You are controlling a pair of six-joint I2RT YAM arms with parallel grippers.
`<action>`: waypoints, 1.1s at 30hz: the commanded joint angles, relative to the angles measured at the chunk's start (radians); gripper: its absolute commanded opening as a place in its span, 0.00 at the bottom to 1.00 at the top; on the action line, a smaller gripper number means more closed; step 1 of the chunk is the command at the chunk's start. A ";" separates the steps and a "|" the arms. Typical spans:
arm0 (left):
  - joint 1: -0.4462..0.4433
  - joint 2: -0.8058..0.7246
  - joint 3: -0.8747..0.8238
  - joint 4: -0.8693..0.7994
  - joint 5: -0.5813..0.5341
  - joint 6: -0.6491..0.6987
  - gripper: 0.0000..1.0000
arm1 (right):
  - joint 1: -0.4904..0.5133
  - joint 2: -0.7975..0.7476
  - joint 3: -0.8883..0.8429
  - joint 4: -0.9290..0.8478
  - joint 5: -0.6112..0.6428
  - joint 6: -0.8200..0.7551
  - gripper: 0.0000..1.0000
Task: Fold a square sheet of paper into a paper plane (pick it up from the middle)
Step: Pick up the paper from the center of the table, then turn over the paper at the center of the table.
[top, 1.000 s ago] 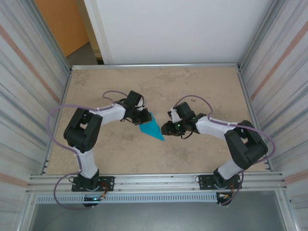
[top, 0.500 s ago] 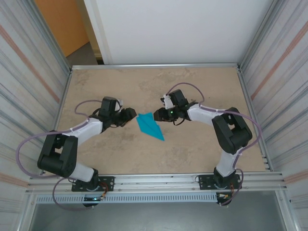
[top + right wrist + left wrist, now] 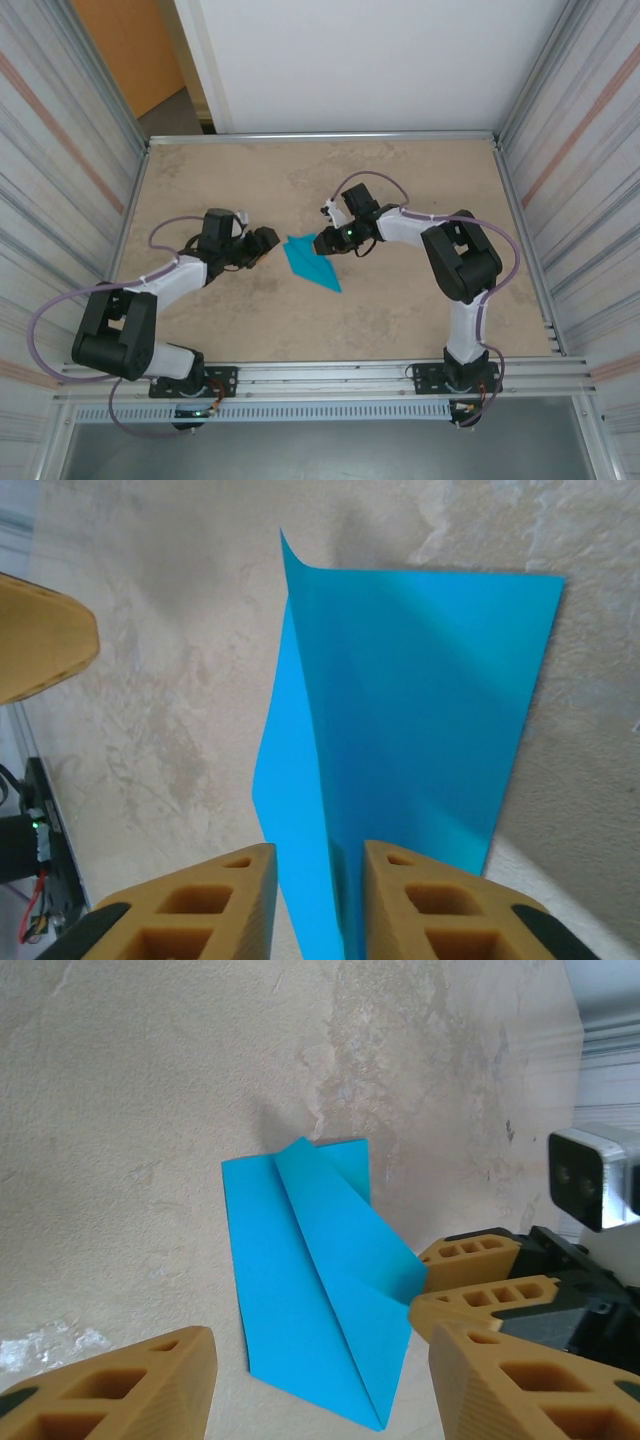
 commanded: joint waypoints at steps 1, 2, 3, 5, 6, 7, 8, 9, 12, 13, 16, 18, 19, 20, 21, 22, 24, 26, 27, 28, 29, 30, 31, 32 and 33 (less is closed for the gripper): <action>0.006 -0.003 -0.012 0.048 0.033 -0.019 0.59 | -0.004 0.025 0.039 -0.037 -0.053 -0.034 0.17; 0.005 -0.001 -0.012 0.057 0.042 -0.021 0.59 | -0.006 0.024 0.045 -0.036 -0.069 -0.028 0.13; 0.005 -0.001 -0.011 0.067 0.048 -0.023 0.59 | -0.007 0.019 0.046 -0.031 -0.075 -0.021 0.11; 0.006 -0.005 -0.010 0.084 0.068 -0.026 0.58 | -0.014 -0.011 0.033 0.003 -0.077 0.014 0.08; 0.004 -0.008 -0.009 0.094 0.077 -0.025 0.57 | -0.020 -0.029 0.022 0.031 -0.084 0.037 0.08; 0.004 -0.014 -0.010 0.105 0.090 -0.026 0.56 | -0.028 -0.051 0.009 0.067 -0.099 0.071 0.07; 0.002 -0.022 -0.011 0.121 0.104 -0.028 0.56 | -0.039 -0.071 -0.004 0.102 -0.117 0.109 0.06; 0.000 -0.027 -0.012 0.139 0.118 -0.028 0.55 | -0.046 -0.091 -0.017 0.142 -0.132 0.144 0.06; -0.022 -0.041 -0.011 0.201 0.164 -0.027 0.55 | -0.063 -0.153 -0.058 0.257 -0.166 0.253 0.05; -0.034 -0.044 -0.008 0.221 0.179 -0.027 0.55 | -0.067 -0.169 -0.069 0.281 -0.171 0.285 0.05; -0.067 -0.045 0.008 0.271 0.209 -0.027 0.57 | -0.072 -0.217 -0.092 0.341 -0.180 0.356 0.05; -0.088 -0.042 0.021 0.296 0.220 -0.027 0.58 | -0.073 -0.242 -0.105 0.377 -0.186 0.403 0.05; -0.097 -0.037 0.027 0.312 0.229 -0.027 0.58 | -0.074 -0.252 -0.113 0.402 -0.192 0.430 0.05; -0.104 -0.035 0.032 0.327 0.237 -0.028 0.58 | -0.076 -0.261 -0.118 0.426 -0.200 0.453 0.05; -0.111 -0.030 0.037 0.342 0.247 -0.034 0.58 | -0.076 -0.267 -0.121 0.450 -0.211 0.479 0.05; -0.117 -0.024 0.042 0.361 0.256 -0.042 0.58 | -0.075 -0.273 -0.126 0.469 -0.217 0.502 0.05; -0.129 -0.017 0.052 0.388 0.275 -0.051 0.58 | -0.077 -0.281 -0.131 0.500 -0.224 0.539 0.05; -0.141 -0.012 0.064 0.393 0.287 -0.051 0.57 | -0.078 -0.286 -0.136 0.533 -0.235 0.571 0.05; -0.147 -0.010 0.069 0.403 0.296 -0.050 0.56 | -0.078 -0.285 -0.136 0.544 -0.241 0.584 0.06; -0.150 -0.008 0.071 0.414 0.303 -0.051 0.55 | -0.078 -0.285 -0.137 0.560 -0.248 0.598 0.06; -0.154 -0.007 0.074 0.420 0.306 -0.051 0.53 | -0.078 -0.285 -0.138 0.572 -0.253 0.610 0.06; -0.156 -0.006 0.076 0.420 0.307 -0.051 0.52 | -0.079 -0.285 -0.139 0.585 -0.258 0.623 0.06; -0.156 -0.005 0.078 0.419 0.309 -0.050 0.50 | -0.078 -0.285 -0.144 0.602 -0.264 0.637 0.06; -0.156 -0.004 0.080 0.419 0.309 -0.050 0.49 | -0.078 -0.287 -0.145 0.612 -0.266 0.644 0.06; -0.157 -0.004 0.078 0.421 0.309 -0.049 0.48 | -0.077 -0.288 -0.148 0.619 -0.266 0.646 0.06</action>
